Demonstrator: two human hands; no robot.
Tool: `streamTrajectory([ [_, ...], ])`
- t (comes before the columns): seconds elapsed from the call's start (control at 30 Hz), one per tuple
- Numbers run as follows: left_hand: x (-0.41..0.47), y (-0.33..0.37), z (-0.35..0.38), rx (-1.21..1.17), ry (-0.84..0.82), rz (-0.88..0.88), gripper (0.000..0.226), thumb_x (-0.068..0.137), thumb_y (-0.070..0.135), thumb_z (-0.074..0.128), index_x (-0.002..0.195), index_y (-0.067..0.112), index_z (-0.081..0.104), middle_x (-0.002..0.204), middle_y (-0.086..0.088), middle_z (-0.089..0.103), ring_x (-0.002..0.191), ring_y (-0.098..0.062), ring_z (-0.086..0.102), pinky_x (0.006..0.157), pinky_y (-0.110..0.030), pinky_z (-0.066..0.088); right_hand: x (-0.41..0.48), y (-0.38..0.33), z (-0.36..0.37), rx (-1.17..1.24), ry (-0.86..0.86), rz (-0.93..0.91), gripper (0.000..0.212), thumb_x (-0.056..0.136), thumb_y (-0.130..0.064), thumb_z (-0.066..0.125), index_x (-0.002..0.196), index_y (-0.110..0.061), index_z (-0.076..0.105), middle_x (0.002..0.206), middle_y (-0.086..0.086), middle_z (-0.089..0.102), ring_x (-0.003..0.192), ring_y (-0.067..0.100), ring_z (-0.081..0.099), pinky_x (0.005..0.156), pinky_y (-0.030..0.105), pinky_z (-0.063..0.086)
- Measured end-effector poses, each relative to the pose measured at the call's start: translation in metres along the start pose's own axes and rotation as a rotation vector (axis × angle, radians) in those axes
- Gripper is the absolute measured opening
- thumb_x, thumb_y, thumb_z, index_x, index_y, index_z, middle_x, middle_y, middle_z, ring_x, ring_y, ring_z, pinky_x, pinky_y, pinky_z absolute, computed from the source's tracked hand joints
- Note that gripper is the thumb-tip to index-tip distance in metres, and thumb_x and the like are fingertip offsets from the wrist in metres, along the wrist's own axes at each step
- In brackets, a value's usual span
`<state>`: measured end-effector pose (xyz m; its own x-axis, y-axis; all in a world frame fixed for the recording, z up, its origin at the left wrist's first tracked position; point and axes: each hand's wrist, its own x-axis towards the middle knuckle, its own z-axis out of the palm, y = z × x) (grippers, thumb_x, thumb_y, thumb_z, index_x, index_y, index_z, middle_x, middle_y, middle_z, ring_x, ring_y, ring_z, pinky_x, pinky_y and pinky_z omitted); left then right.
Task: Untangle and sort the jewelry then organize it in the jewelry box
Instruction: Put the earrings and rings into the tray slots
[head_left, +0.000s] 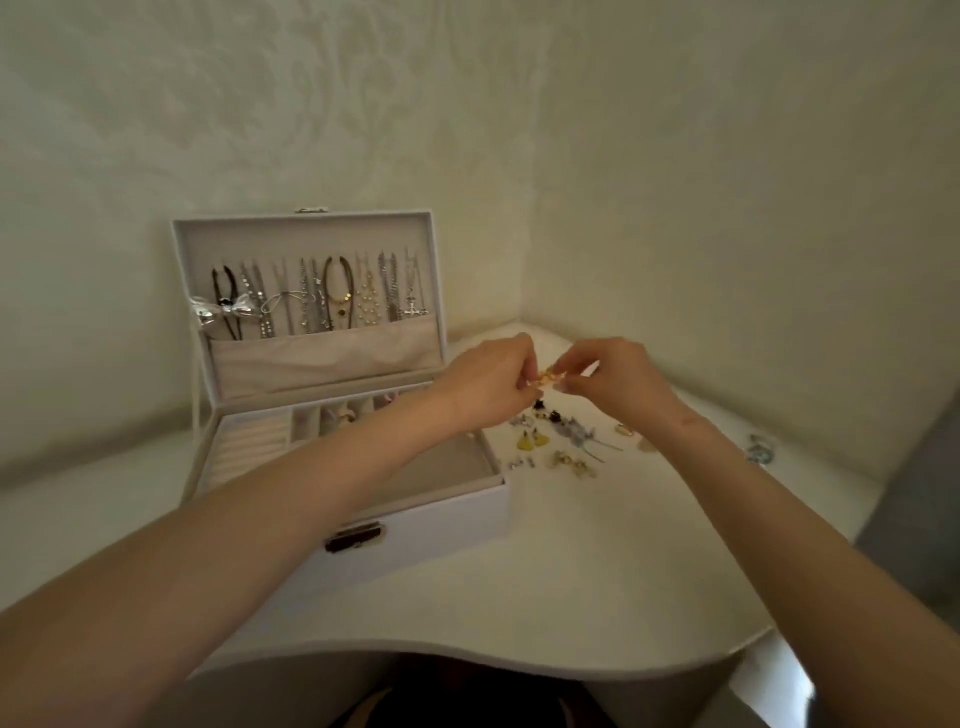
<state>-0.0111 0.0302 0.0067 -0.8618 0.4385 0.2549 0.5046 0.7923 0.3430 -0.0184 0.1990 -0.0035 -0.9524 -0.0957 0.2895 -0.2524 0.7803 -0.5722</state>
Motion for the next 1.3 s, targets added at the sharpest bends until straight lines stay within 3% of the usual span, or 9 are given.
streamTrajectory([
  [0.13, 0.031, 0.051, 0.035, -0.081, -0.113, 0.054, 0.019, 0.086, 0.023, 0.064, 0.092, 0.016, 0.048, 0.106, -0.005, 0.061, 0.09, -0.019, 0.055, 0.071, -0.029, 0.04, -0.027, 0.059, -0.049, -0.16, 0.032, 0.202, 0.029, 0.077, -0.02, 0.077, 0.104, -0.023, 0.07, 0.103, 0.0, 0.063, 0.092, 0.015, 0.057, 0.079, 0.027, 0.043],
  [0.27, 0.059, 0.106, 0.071, -0.142, -0.212, 0.111, 0.024, 0.083, 0.025, 0.07, 0.093, 0.015, 0.05, 0.108, -0.01, 0.061, 0.096, -0.024, 0.056, 0.071, -0.029, 0.04, -0.044, 0.111, -0.086, -0.304, -0.083, 0.36, 0.042, 0.08, -0.006, 0.071, 0.118, -0.022, 0.065, 0.122, 0.005, 0.06, 0.1, 0.02, 0.06, 0.087, 0.03, 0.045],
  [0.43, 0.076, 0.159, 0.119, -0.137, -0.305, 0.117, 0.059, 0.078, 0.032, 0.076, 0.125, 0.006, 0.053, 0.122, -0.013, 0.059, 0.112, -0.028, 0.055, 0.084, -0.031, 0.043, -0.055, 0.14, -0.1, -0.411, -0.267, 0.286, 0.05, 0.083, 0.003, 0.056, 0.129, -0.017, 0.059, 0.132, 0.005, 0.058, 0.121, 0.022, 0.053, 0.09, 0.023, 0.038],
  [0.53, 0.082, 0.167, 0.14, -0.149, -0.292, 0.055, 0.064, 0.078, 0.036, 0.074, 0.131, 0.011, 0.049, 0.129, -0.015, 0.051, 0.117, -0.03, 0.052, 0.092, -0.034, 0.043, -0.058, 0.149, -0.099, -0.325, -0.25, 0.265, 0.043, 0.081, 0.009, 0.051, 0.117, -0.011, 0.066, 0.114, 0.004, 0.064, 0.109, 0.023, 0.058, 0.082, 0.025, 0.041],
  [0.63, 0.089, 0.164, 0.148, -0.153, -0.242, -0.001, 0.053, 0.081, 0.037, 0.071, 0.12, 0.004, 0.057, 0.124, -0.018, 0.053, 0.112, -0.034, 0.055, 0.084, -0.036, 0.044, -0.057, 0.164, -0.093, -0.182, -0.151, 0.256, 0.031, 0.074, 0.01, 0.065, 0.09, -0.016, 0.072, 0.085, 0.002, 0.067, 0.083, 0.018, 0.06, 0.068, 0.025, 0.044],
  [0.77, 0.093, 0.158, 0.145, -0.155, -0.243, 0.014, 0.042, 0.082, 0.033, 0.071, 0.111, 0.003, 0.062, 0.118, -0.016, 0.058, 0.108, -0.032, 0.057, 0.083, -0.034, 0.045, -0.055, 0.167, -0.092, -0.038, -0.136, 0.354, 0.025, 0.074, 0.009, 0.073, 0.078, -0.014, 0.065, 0.066, 0.002, 0.059, 0.055, 0.013, 0.052, 0.046, 0.014, 0.042],
  [0.97, 0.09, 0.144, 0.135, -0.188, -0.289, 0.043, 0.027, 0.083, 0.023, 0.068, 0.104, 0.007, 0.063, 0.11, -0.014, 0.063, 0.102, -0.029, 0.059, 0.074, -0.028, 0.042, -0.056, 0.156, -0.09, 0.062, -0.167, 0.353, 0.024, 0.066, 0.012, 0.077, 0.077, -0.003, 0.062, 0.068, 0.007, 0.062, 0.051, 0.012, 0.058, 0.045, 0.018, 0.047],
  [1.1, 0.083, 0.137, 0.123, -0.279, -0.375, -0.007, 0.025, 0.084, 0.012, 0.064, 0.107, 0.003, 0.062, 0.068, -0.004, 0.058, 0.063, -0.018, 0.056, 0.05, -0.016, 0.041, -0.059, 0.146, -0.087, 0.109, -0.186, 0.319, 0.024, 0.066, 0.009, 0.08, 0.072, -0.006, 0.062, 0.062, 0.002, 0.061, 0.044, 0.001, 0.056, 0.047, 0.016, 0.047],
  [1.3, 0.069, 0.127, 0.114, -0.357, -0.432, -0.069, 0.028, 0.086, 0.014, 0.066, 0.111, 0.002, 0.061, 0.067, -0.001, 0.055, 0.055, -0.01, 0.054, 0.062, -0.02, 0.049, -0.061, 0.124, -0.083, 0.111, -0.269, 0.314, 0.022, 0.069, 0.012, 0.075, 0.073, -0.006, 0.063, 0.071, 0.007, 0.062, 0.052, 0.008, 0.061, 0.053, 0.02, 0.053],
])
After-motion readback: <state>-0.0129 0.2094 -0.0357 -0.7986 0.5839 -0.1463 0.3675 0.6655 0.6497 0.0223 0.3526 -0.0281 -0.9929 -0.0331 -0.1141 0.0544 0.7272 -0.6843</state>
